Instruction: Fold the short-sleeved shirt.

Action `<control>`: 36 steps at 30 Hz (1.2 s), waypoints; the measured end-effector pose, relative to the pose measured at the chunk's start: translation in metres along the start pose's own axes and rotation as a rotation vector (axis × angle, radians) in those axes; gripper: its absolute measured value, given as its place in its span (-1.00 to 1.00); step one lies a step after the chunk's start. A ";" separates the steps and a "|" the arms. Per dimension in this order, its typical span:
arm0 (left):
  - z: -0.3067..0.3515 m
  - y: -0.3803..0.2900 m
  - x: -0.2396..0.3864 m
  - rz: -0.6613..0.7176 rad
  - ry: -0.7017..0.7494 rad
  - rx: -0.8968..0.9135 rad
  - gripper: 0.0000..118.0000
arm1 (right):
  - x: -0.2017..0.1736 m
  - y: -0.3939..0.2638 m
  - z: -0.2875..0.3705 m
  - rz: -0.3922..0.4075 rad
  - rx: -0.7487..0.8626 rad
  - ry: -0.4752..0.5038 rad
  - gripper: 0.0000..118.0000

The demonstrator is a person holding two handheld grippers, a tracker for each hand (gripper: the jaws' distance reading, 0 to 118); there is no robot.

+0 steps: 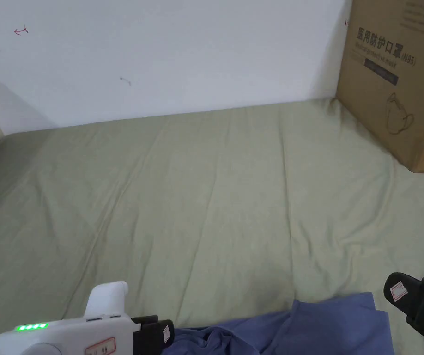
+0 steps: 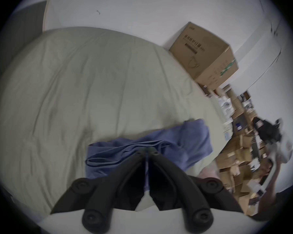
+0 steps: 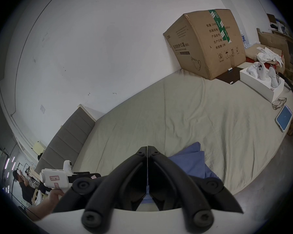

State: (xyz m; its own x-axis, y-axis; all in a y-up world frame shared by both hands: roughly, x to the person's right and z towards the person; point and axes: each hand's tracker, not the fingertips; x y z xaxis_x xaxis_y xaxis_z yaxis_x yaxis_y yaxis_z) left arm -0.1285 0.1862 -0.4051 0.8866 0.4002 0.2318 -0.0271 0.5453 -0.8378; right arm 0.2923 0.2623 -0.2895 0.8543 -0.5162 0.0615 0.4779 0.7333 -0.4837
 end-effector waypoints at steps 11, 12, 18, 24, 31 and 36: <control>-0.127 -0.023 0.075 -0.074 -0.141 -0.266 -0.94 | 0.025 0.001 0.008 -0.025 -0.008 -0.047 -1.00; -0.139 -0.027 0.084 -0.106 -0.106 -0.296 -0.94 | 0.026 0.001 0.008 -0.026 -0.009 -0.051 -1.00; -0.140 -0.030 0.126 -0.171 -0.225 -0.302 -0.94 | 0.026 -0.002 0.009 -0.030 -0.020 -0.053 -1.00; -0.077 -0.009 0.125 -0.228 -0.559 -0.270 -0.93 | 0.020 0.003 0.001 -0.010 -0.029 -0.034 -1.00; 0.019 0.028 -0.024 0.148 -0.599 0.000 -0.87 | 0.006 0.007 -0.003 0.030 -0.025 -0.013 -1.00; 0.039 0.007 -0.126 0.317 -0.535 0.012 0.92 | -0.005 0.003 -0.011 0.040 -0.052 -0.013 -1.00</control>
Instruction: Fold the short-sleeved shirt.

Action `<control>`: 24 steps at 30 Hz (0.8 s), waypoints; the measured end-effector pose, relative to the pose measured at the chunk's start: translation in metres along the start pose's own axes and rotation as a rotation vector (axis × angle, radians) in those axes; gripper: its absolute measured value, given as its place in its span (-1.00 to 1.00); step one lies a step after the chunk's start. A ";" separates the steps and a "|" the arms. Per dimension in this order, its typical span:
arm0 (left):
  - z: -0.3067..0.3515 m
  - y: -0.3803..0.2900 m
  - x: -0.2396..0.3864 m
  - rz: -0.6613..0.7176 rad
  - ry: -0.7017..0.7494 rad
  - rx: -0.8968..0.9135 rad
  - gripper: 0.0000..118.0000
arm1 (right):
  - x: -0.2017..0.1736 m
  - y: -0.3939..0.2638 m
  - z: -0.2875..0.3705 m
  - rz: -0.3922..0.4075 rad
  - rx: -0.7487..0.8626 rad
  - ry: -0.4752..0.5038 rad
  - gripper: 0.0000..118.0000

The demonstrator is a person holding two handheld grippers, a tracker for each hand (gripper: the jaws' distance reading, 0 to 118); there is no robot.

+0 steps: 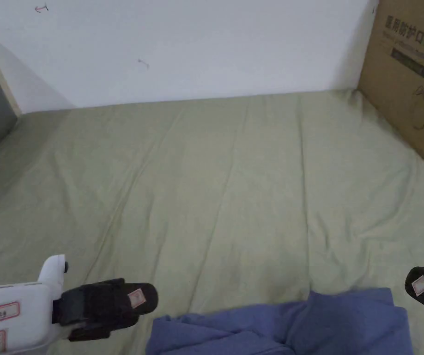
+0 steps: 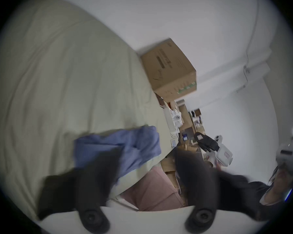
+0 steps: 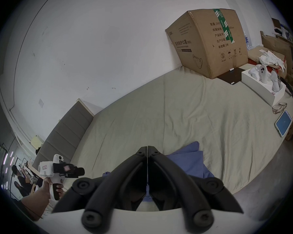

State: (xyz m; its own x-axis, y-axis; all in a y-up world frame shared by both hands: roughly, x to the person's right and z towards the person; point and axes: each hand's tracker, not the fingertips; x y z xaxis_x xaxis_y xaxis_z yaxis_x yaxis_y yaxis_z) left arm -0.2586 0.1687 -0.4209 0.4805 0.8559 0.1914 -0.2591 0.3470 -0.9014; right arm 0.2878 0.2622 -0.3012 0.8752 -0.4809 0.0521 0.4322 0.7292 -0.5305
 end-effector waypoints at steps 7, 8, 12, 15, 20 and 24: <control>-0.007 -0.017 -0.091 0.237 -0.121 -0.033 1.00 | -0.026 -0.008 -0.015 0.062 -0.064 -0.018 -1.00; -0.015 -0.019 -0.099 0.251 -0.144 -0.048 1.00 | -0.029 -0.008 -0.017 0.063 -0.076 -0.018 -1.00; -0.064 -0.032 -0.139 0.314 -0.229 -0.128 1.00 | -0.045 -0.008 -0.026 0.054 -0.118 -0.020 -1.00; -0.088 -0.016 -0.173 0.356 -0.415 -0.127 1.00 | -0.060 -0.007 -0.030 0.082 -0.124 -0.025 -1.00; -0.138 -0.037 -0.138 0.246 -0.325 -0.222 0.53 | -0.079 -0.005 -0.039 0.112 -0.131 0.006 -1.00; -0.139 -0.041 -0.154 0.302 -0.007 -0.196 -0.74 | -0.086 -0.008 -0.041 0.118 -0.134 0.031 -1.00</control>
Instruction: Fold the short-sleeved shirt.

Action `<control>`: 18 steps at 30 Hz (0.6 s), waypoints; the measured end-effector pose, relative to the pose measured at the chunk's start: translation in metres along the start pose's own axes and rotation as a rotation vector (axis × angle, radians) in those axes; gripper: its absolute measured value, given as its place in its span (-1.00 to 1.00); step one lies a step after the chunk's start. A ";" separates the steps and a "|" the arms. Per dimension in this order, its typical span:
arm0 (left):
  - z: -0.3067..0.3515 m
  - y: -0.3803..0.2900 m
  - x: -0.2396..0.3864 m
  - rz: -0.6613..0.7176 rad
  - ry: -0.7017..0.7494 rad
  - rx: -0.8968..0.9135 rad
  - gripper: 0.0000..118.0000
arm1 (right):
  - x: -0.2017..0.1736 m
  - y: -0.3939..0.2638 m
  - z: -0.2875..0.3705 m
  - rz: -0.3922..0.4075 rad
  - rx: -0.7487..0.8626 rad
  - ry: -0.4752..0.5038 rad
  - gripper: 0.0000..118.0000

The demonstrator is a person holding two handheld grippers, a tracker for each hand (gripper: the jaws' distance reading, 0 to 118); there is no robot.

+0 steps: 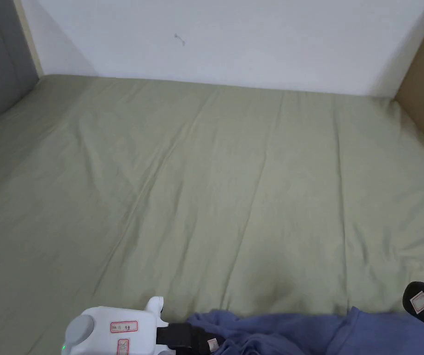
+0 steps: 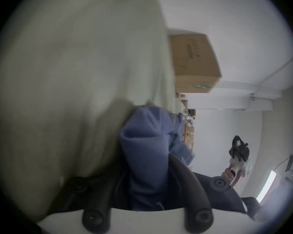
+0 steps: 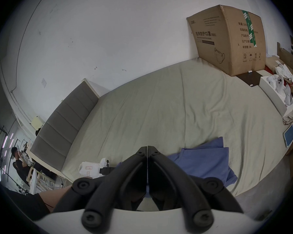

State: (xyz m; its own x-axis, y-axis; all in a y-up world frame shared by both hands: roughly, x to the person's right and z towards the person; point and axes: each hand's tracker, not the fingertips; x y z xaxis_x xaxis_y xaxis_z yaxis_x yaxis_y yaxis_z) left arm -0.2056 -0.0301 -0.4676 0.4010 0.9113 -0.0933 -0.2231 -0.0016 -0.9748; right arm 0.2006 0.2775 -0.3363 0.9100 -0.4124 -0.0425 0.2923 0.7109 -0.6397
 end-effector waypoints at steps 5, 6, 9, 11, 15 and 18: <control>0.014 -0.005 0.044 -0.112 0.049 0.020 -0.74 | 0.005 -0.002 0.004 -0.008 -0.011 0.012 -1.00; 0.020 -0.009 0.054 -0.139 0.088 0.025 -0.74 | 0.009 -0.001 0.007 -0.011 -0.007 0.016 -1.00; 0.058 -0.016 0.080 -0.223 0.177 0.037 -0.74 | 0.017 0.001 0.014 -0.017 0.026 0.021 -1.00; 0.096 -0.019 0.096 -0.258 0.298 0.091 -0.74 | 0.025 0.002 0.019 -0.030 0.048 0.029 -1.00; 0.170 -0.024 0.128 -0.256 0.613 0.242 -0.74 | 0.043 -0.001 0.024 -0.093 0.066 0.063 -1.00; 0.178 -0.039 0.166 -0.333 0.817 0.281 -0.73 | 0.055 -0.008 0.026 -0.118 0.072 0.074 -1.00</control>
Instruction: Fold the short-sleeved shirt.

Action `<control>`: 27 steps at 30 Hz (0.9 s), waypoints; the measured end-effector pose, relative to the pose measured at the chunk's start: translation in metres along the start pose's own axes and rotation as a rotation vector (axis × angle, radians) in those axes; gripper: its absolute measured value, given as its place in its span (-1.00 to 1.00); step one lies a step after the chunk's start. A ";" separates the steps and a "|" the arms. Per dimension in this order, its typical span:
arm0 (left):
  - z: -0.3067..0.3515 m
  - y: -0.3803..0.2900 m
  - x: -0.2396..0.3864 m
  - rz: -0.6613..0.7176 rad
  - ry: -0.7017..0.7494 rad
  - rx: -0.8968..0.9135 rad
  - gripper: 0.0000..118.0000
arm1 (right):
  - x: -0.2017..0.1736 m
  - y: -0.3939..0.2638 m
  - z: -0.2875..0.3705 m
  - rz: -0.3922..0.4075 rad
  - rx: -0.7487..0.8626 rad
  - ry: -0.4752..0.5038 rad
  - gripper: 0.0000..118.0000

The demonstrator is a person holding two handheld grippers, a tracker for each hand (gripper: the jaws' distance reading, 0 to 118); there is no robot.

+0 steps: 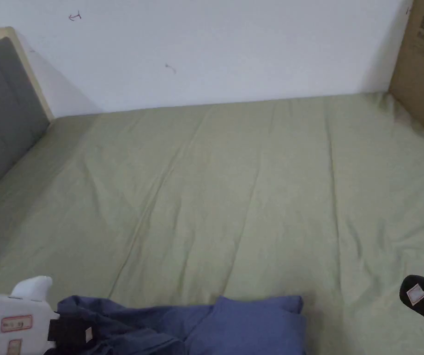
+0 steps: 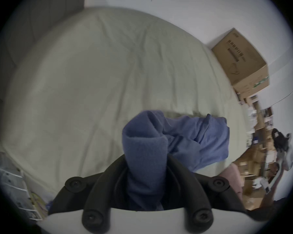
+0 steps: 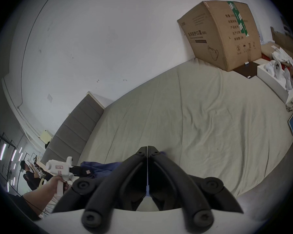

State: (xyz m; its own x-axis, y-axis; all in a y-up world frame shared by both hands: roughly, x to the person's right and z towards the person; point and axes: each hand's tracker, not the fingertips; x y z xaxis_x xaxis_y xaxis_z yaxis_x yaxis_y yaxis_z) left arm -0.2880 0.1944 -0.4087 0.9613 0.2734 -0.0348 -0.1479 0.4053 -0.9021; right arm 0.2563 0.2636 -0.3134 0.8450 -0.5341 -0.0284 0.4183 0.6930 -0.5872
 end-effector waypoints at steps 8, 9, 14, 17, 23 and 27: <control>-0.071 0.011 0.148 0.183 -0.395 -0.149 -0.72 | 0.031 -0.005 0.020 -0.091 0.019 -0.014 -1.00; -0.085 0.012 0.164 0.205 -0.423 -0.169 -0.72 | 0.033 -0.004 0.024 -0.090 0.027 -0.024 -1.00; -0.164 0.010 0.228 0.197 -0.545 -0.361 0.93 | 0.046 0.000 0.042 -0.084 0.064 -0.078 -1.00; -0.156 0.012 0.235 0.158 -0.564 -0.347 0.93 | 0.050 0.001 0.047 -0.086 0.069 -0.082 -1.00; -0.074 0.024 0.197 0.006 -0.516 -0.055 0.94 | 0.053 0.001 0.042 -0.080 0.072 -0.076 -1.00; -0.046 0.016 0.189 -0.160 -0.349 0.072 0.27 | 0.054 0.003 0.038 -0.085 0.076 -0.064 -1.00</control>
State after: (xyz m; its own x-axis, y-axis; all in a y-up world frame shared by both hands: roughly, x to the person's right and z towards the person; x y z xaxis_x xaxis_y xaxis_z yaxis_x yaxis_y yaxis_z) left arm -0.0981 0.2125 -0.4491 0.8384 0.4771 0.2635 -0.0304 0.5235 -0.8515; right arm 0.3159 0.2554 -0.2862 0.8238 -0.5622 0.0725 0.5116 0.6824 -0.5221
